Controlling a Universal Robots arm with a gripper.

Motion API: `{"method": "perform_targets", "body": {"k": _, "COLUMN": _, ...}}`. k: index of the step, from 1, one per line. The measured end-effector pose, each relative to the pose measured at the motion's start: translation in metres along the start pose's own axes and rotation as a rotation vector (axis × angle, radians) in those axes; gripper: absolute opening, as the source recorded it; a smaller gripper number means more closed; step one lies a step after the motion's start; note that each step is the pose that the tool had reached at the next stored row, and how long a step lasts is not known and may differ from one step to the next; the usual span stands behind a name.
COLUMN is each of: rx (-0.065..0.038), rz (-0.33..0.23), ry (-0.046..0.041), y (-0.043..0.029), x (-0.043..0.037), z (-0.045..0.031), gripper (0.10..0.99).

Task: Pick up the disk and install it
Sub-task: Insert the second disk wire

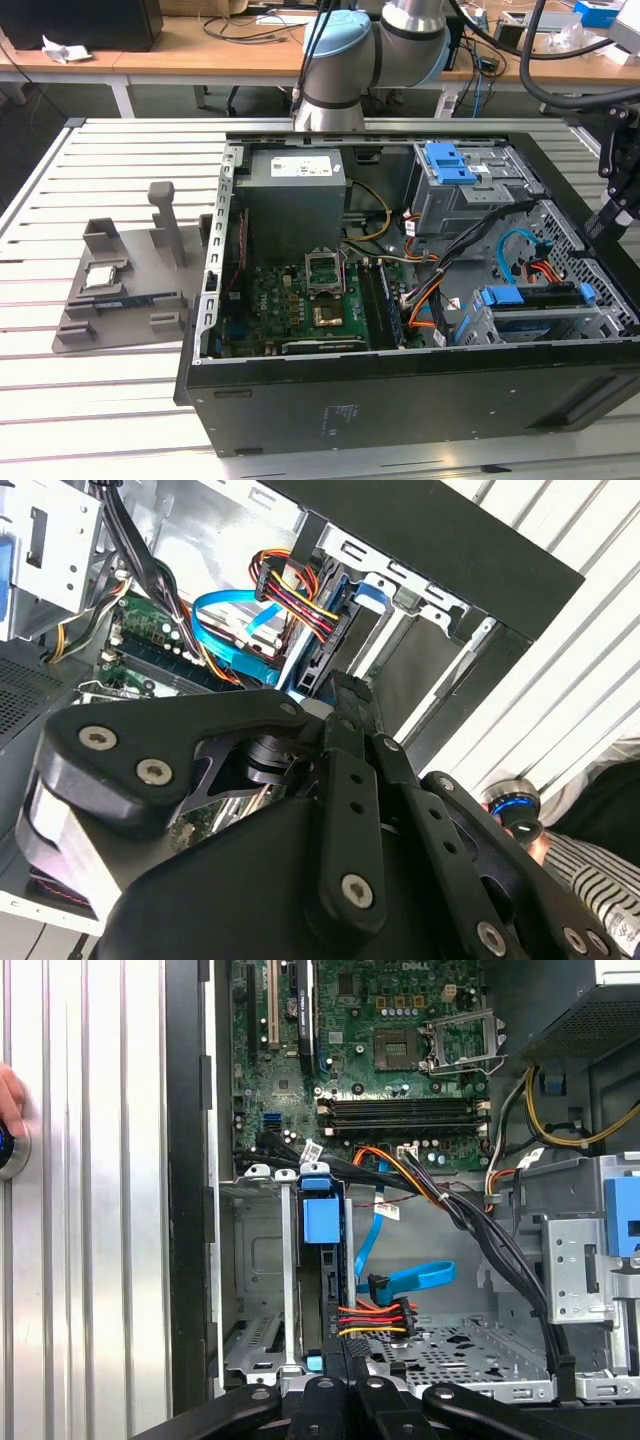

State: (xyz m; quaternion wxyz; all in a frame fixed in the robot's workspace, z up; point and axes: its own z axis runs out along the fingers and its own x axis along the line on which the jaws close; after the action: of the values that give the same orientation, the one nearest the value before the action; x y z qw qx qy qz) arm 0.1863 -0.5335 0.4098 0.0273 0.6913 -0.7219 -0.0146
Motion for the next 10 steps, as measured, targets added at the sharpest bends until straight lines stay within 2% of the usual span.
{"method": "perform_targets", "body": {"k": 6, "rx": -0.001, "rz": 0.056, "ry": 0.0022, "y": 0.0, "x": 0.0, "z": 0.0001, "gripper": 0.106}}
{"method": "perform_targets", "body": {"k": 8, "rx": -0.001, "rz": 0.056, "ry": 0.0022, "y": 0.0, "x": -0.0001, "z": 0.0001, "gripper": 0.106}}
{"method": "perform_targets", "body": {"k": 10, "rx": 0.0, "rz": 0.016, "ry": 0.0047, "y": 0.0005, "x": -0.0005, "z": 0.0001, "gripper": 0.106}}
